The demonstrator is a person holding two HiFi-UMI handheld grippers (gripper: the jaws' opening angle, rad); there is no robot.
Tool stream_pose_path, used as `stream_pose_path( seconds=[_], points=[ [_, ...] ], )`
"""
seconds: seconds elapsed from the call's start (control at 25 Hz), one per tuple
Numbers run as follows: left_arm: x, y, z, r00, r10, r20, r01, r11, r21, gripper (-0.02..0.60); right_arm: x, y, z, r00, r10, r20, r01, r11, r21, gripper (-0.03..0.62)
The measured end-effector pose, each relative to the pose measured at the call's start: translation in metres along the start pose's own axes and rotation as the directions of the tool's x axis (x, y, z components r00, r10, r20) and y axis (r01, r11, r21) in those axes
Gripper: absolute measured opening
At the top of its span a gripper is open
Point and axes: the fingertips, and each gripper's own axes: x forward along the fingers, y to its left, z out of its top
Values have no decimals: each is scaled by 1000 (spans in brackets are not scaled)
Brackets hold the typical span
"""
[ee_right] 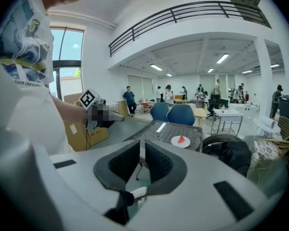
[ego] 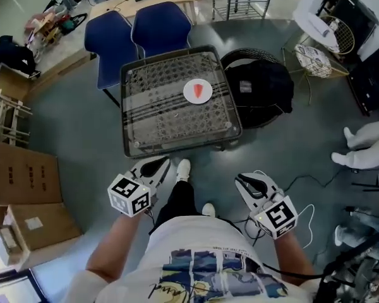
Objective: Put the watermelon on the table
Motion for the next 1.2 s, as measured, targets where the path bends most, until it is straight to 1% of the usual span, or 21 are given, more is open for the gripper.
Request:
stream_pose_path(
  seconds=[0.04,0.16,0.28,0.36,0.44,0.52,0.6,0.68,0.72,0.84,0.88,0.96,1.08,1.2],
  points=[
    [-12,-18,-5,1000,-1,4,1,1000,15,9,-3,10,0,1000,29,-1,-29,999,-16,41],
    [-45,-64,-15,999,-45,14,45,999,29,9,-11,46,-1,994,109,-5,-109,993,-50,38],
    [-68,-91,-18,997,-81,7,81,994,76,9,-18,68,-7,991,123,-49,-126,989,-82,38],
    [-80,-103,-14,995,-101,15,99,990,101,9,-20,79,-5,992,121,-47,-124,989,-80,35],
    [-97,-111,-8,992,-116,46,111,989,98,9,-19,94,0,991,128,-26,-130,988,-82,34],
    [-116,-120,-4,988,-128,90,121,990,76,9,-17,114,6,990,140,-15,-141,985,-104,32],
    [-136,-129,-3,980,-146,132,139,989,58,9,-11,138,12,988,151,-17,-152,980,-131,31],
    [-161,-137,-5,974,-166,154,158,985,64,9,-4,167,19,987,159,-28,-162,976,-148,31],
    [-175,-140,-8,973,-171,154,160,984,84,9,-1,182,22,986,163,-34,-167,974,-153,31],
    [-215,-144,-21,977,-170,125,148,974,173,9,5,224,31,986,167,-20,-168,971,-169,31],
    [-228,-145,-25,977,-175,118,151,971,185,9,5,237,32,986,164,-26,-165,970,-179,29],
    [-254,-147,-36,975,-190,113,168,969,181,9,6,264,33,987,160,-18,-161,967,-199,29],
    [-289,-150,-54,971,-208,120,187,969,162,9,1,306,36,987,159,17,-152,968,-202,28],
    [-306,-148,-60,965,-225,137,206,969,135,9,-2,331,39,989,142,41,-131,972,-193,26]
  ],
)
